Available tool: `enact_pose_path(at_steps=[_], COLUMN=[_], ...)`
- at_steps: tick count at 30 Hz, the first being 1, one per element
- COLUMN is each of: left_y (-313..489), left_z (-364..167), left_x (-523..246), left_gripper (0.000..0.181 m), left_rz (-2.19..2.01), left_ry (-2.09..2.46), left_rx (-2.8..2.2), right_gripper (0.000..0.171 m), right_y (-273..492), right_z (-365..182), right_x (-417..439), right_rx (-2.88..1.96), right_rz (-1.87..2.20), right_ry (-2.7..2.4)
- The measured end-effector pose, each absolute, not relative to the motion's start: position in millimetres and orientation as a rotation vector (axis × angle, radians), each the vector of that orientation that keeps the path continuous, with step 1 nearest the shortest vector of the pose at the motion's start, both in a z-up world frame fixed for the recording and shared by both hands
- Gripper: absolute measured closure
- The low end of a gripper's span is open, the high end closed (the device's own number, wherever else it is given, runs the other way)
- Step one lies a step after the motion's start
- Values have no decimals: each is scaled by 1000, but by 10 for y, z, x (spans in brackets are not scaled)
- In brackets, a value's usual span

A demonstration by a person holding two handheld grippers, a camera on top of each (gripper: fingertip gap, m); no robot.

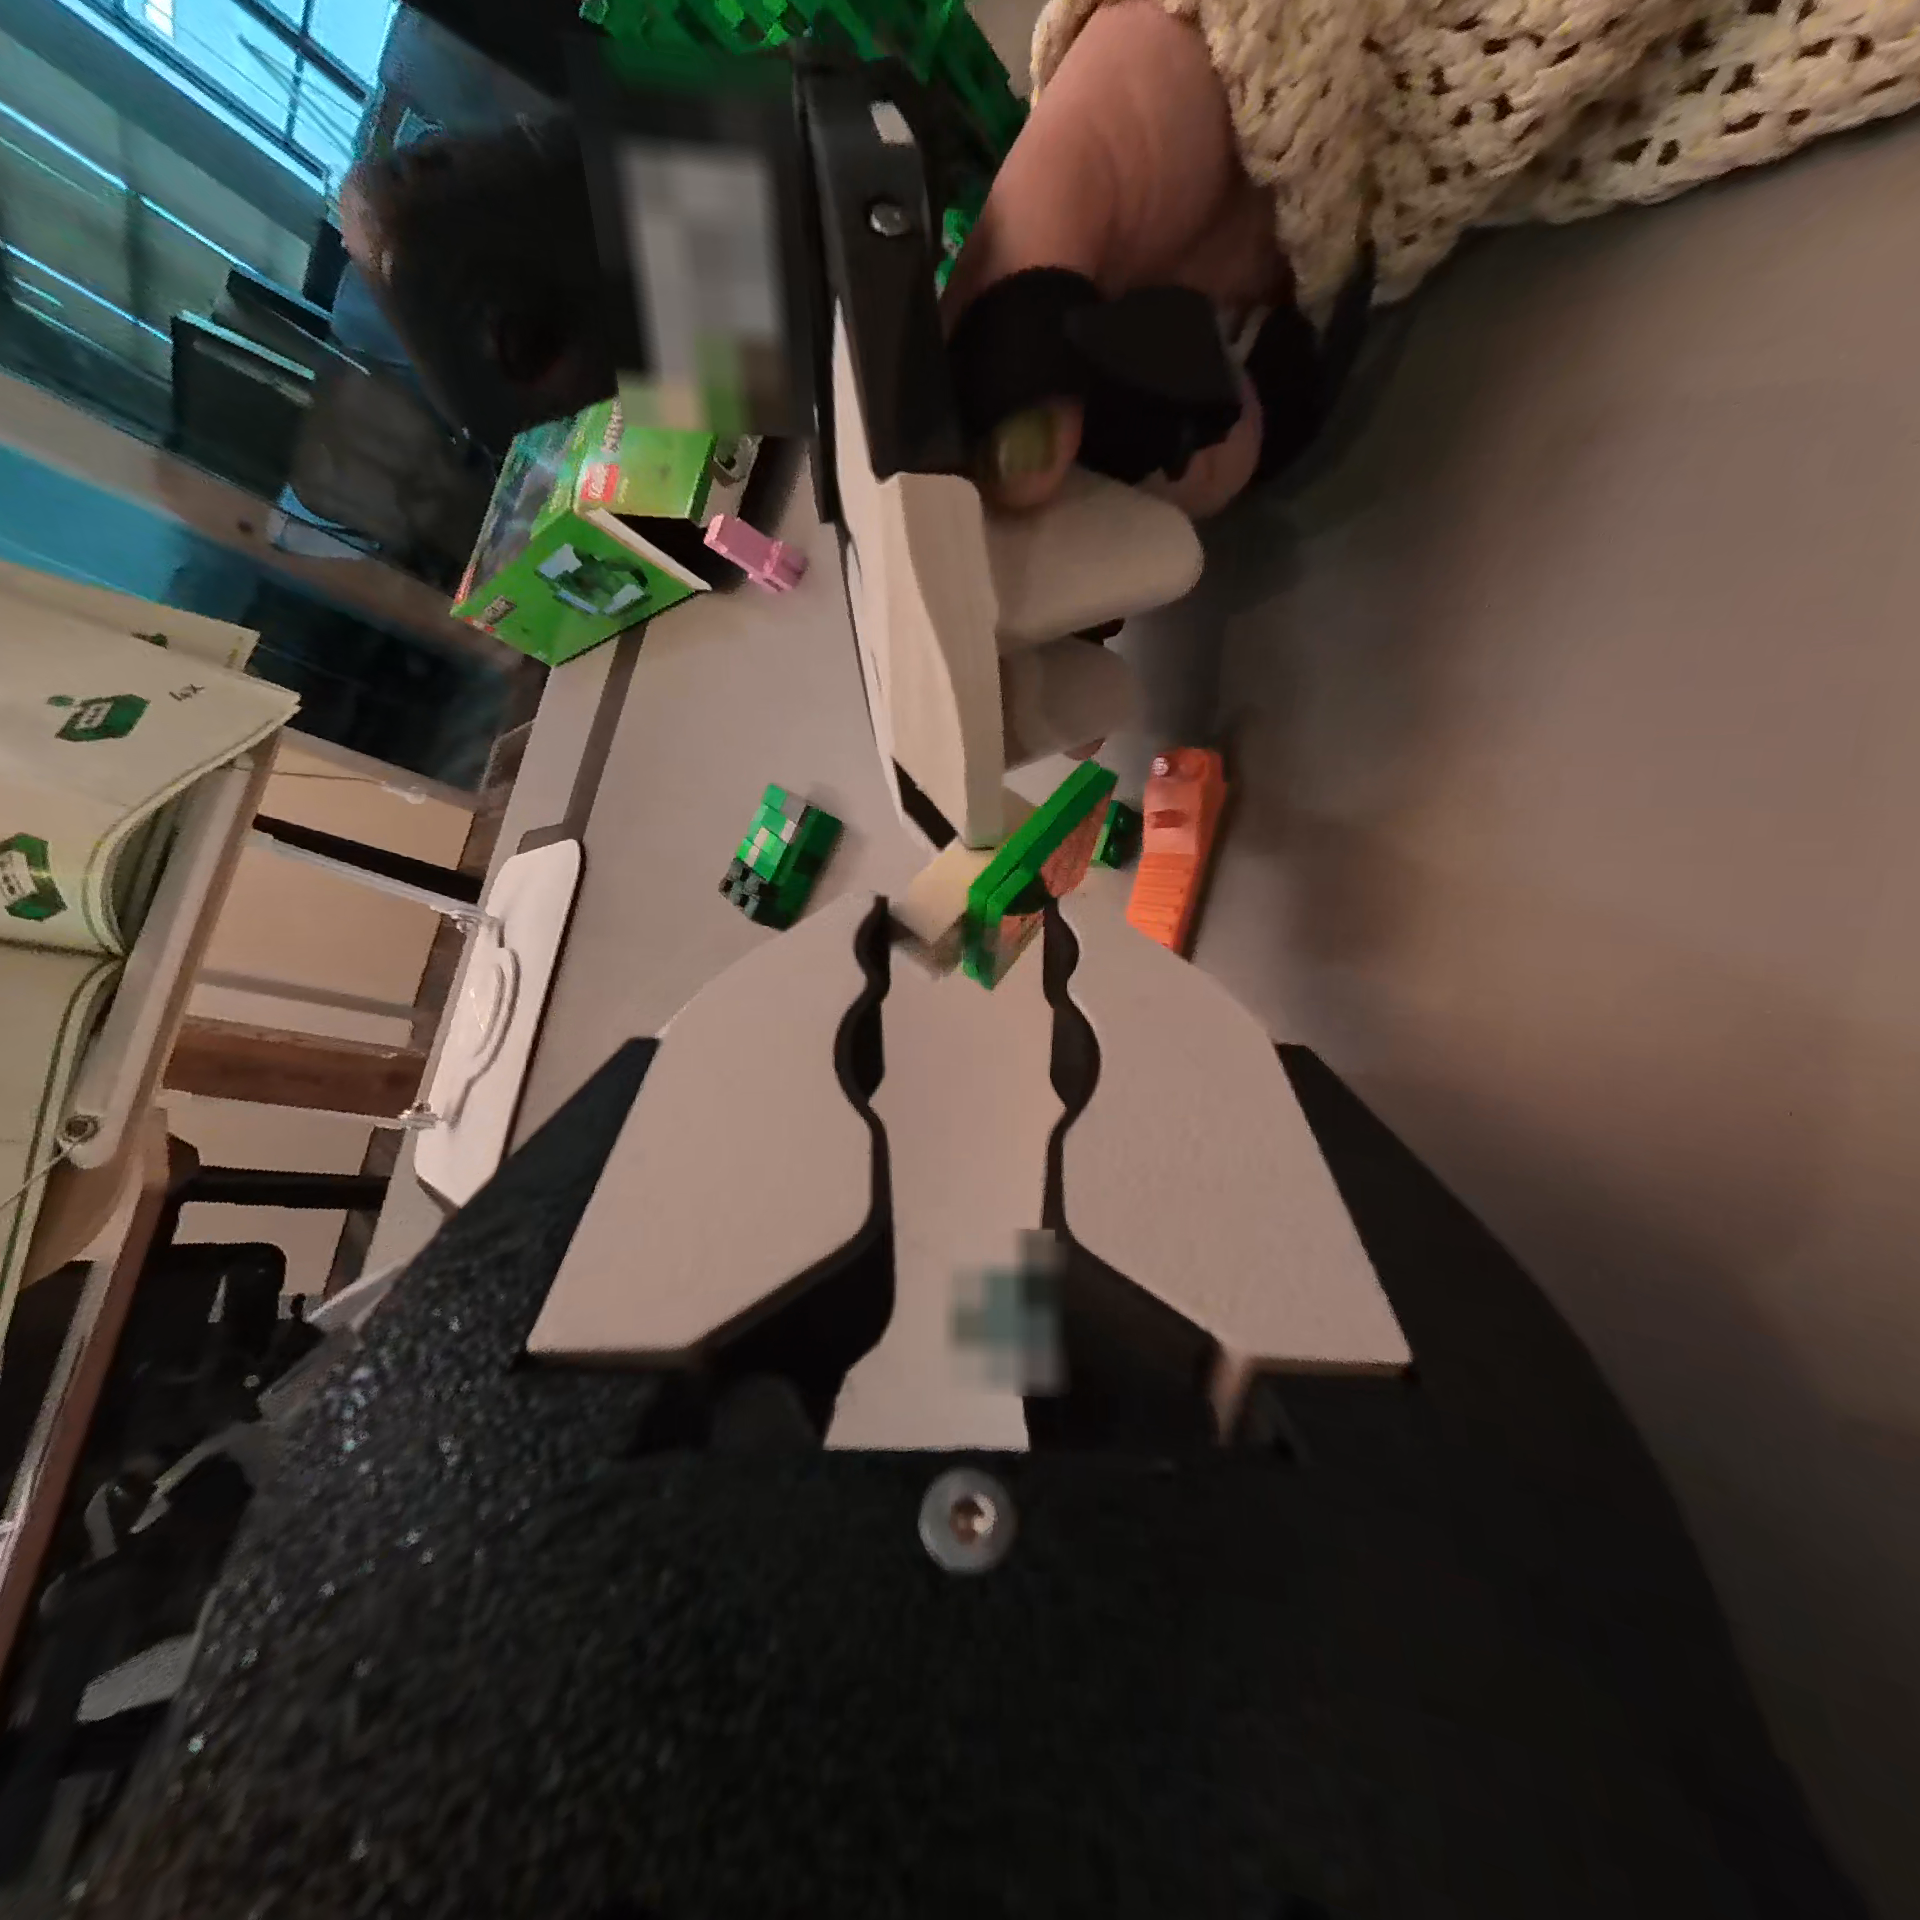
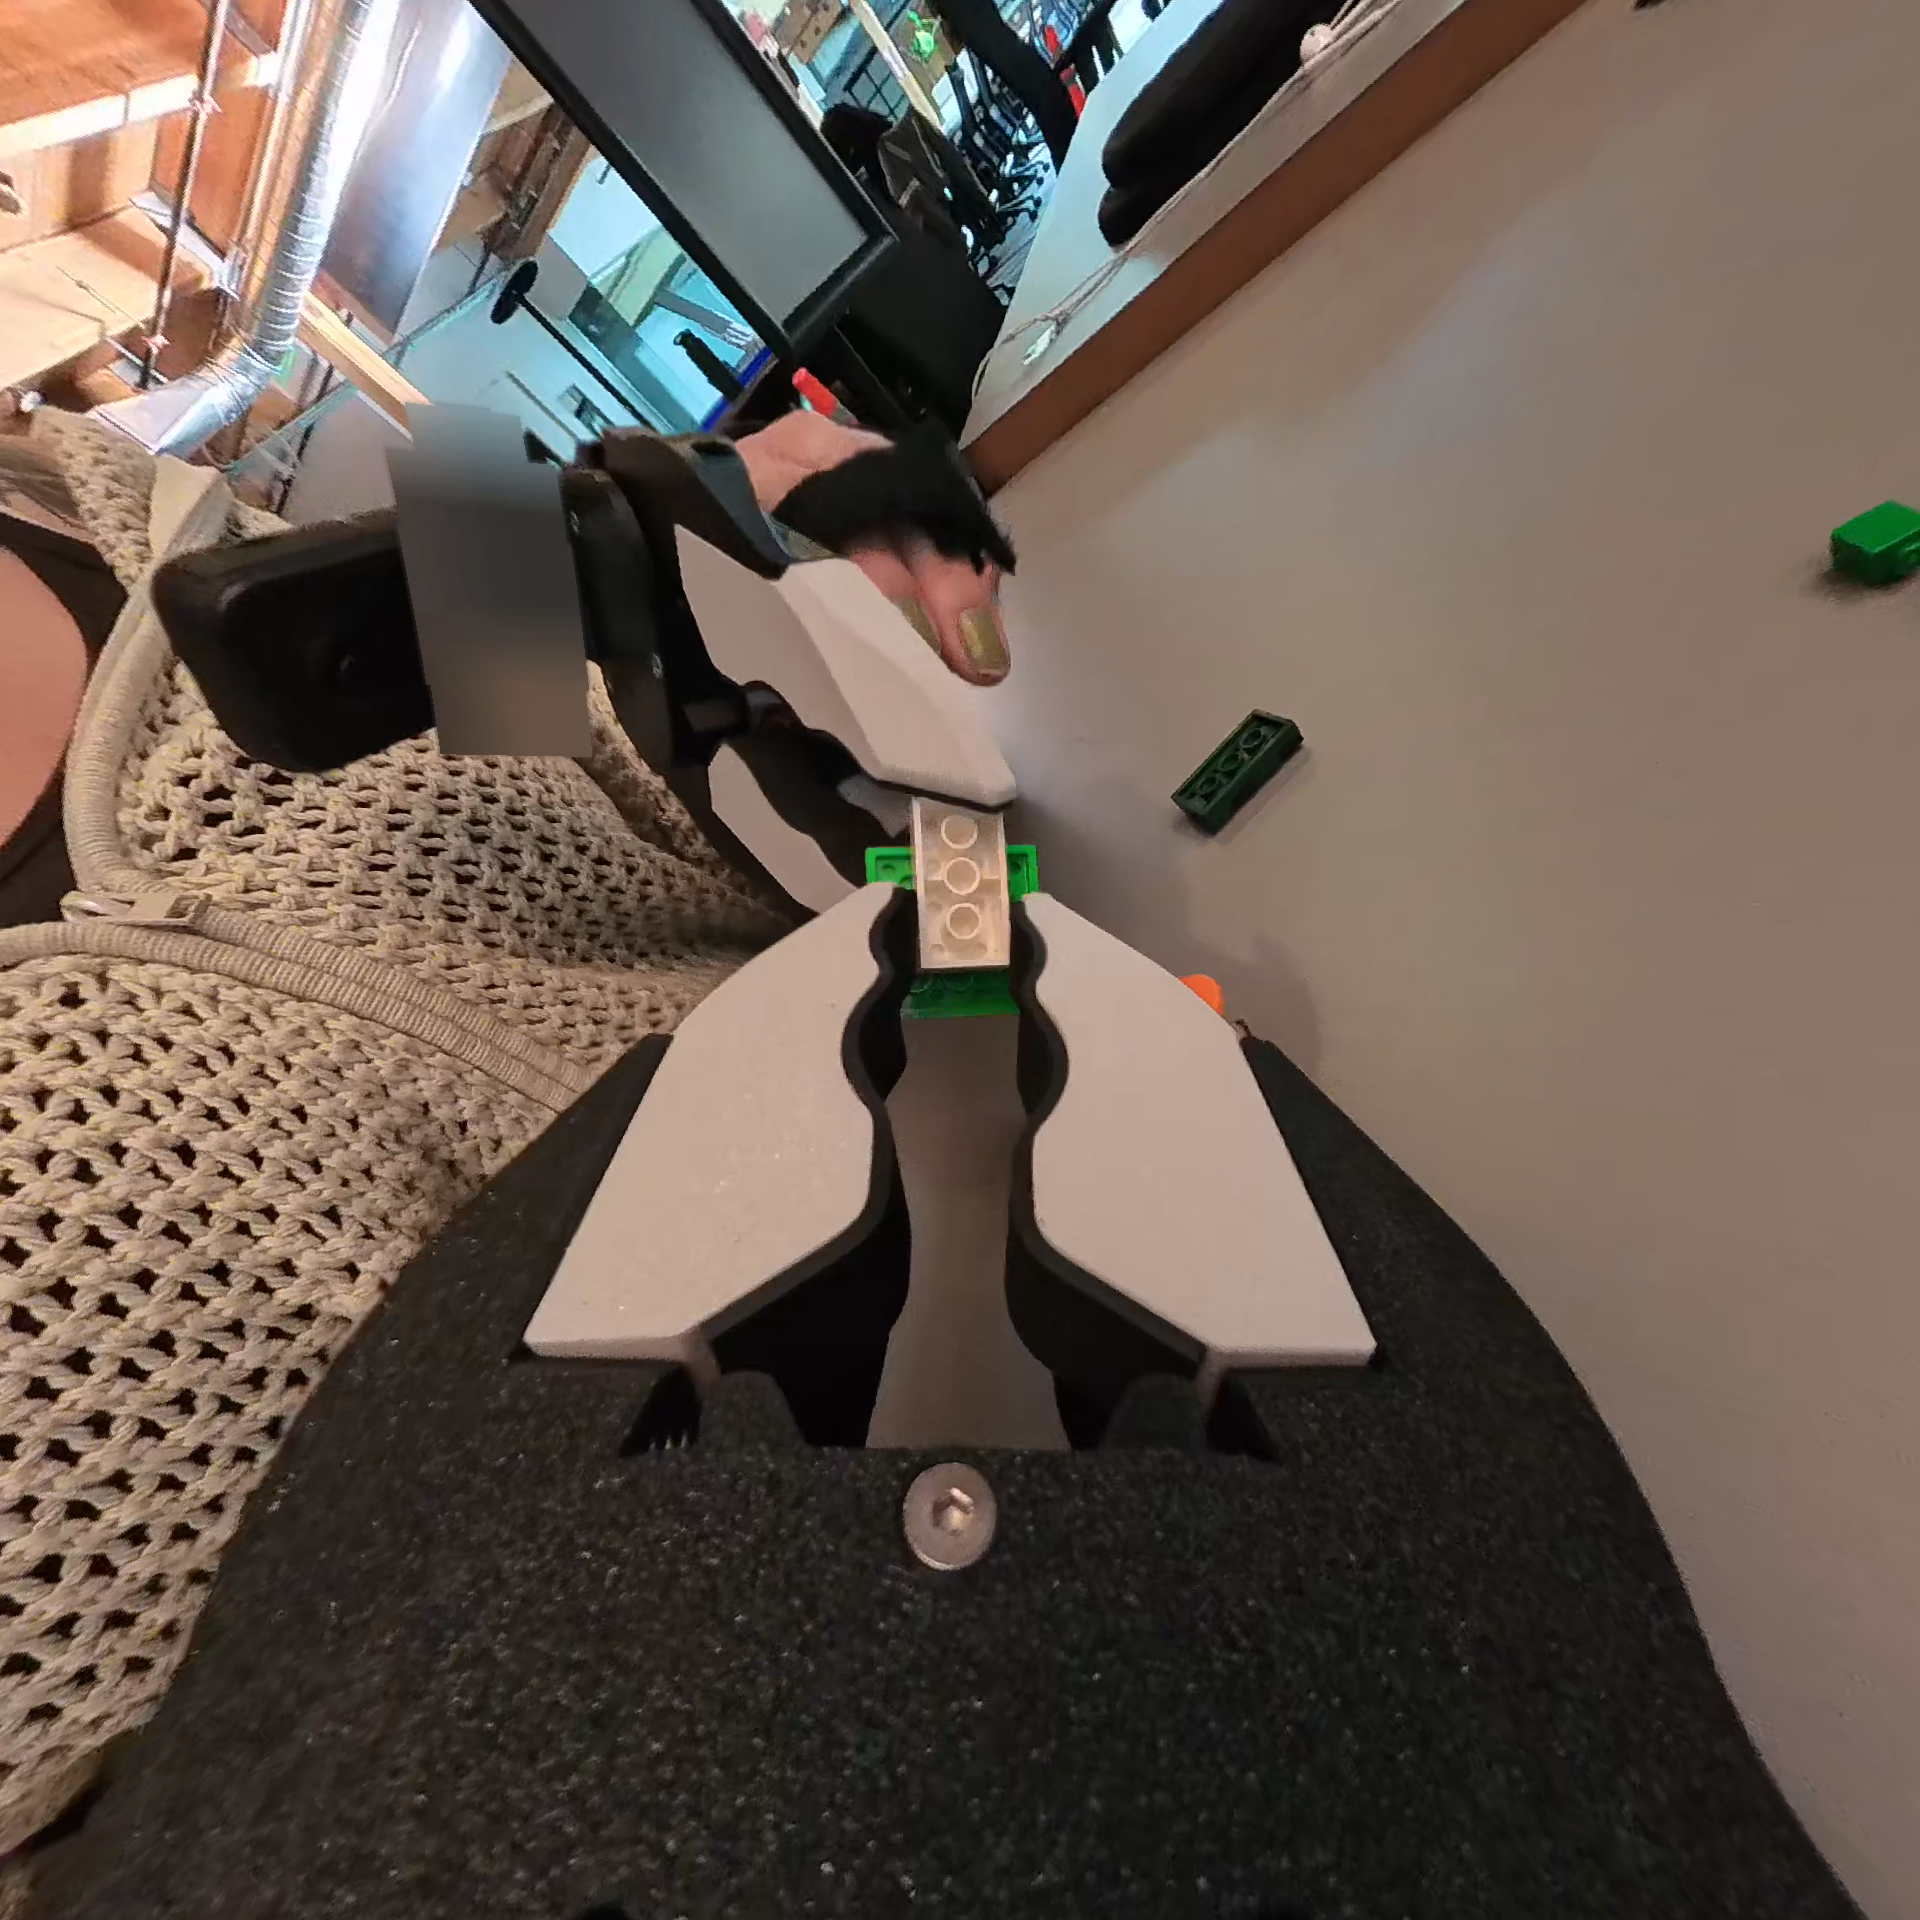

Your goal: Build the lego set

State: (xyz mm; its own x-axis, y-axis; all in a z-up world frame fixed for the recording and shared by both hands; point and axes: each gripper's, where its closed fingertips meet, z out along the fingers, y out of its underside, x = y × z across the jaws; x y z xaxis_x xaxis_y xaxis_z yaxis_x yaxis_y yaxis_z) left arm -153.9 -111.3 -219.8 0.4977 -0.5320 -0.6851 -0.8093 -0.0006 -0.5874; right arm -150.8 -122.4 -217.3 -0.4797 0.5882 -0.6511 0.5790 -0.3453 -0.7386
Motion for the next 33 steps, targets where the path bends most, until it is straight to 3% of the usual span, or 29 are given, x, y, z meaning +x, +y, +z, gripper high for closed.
enact_pose_path(at_steps=[5, 8, 16, 31, 33], left_y=[-1108, -1069, -1067, -1111, -1118], left_z=[-2219, -2210, -2133, -2131, -2113], left_x=[-1590, -1721, -1850, -1712, -1706], left_gripper=[157, 158, 158, 158, 146], left_rz=[287, 255, -206, -440, -408], left_ry=[1104, 972, 537, 458, 499], left_rx=[-1716, -1791, -1943, -1961, -1933], right_gripper=[154, 143, 140, 164, 165], right_y=[-1193, -1106, -969, -1140, -1121], right_z=[-2188, -2133, -1924, -2066, -2042], right_x=[-1548, -1578, -1565, -1600, -1619], right_rx=[-1577, -1497, -1213, -1139, -1219], right_rz=[1955, 1874, 1643, 1514, 1601], right_ry=[-1772, -1727, -1670, -1803, -1761])
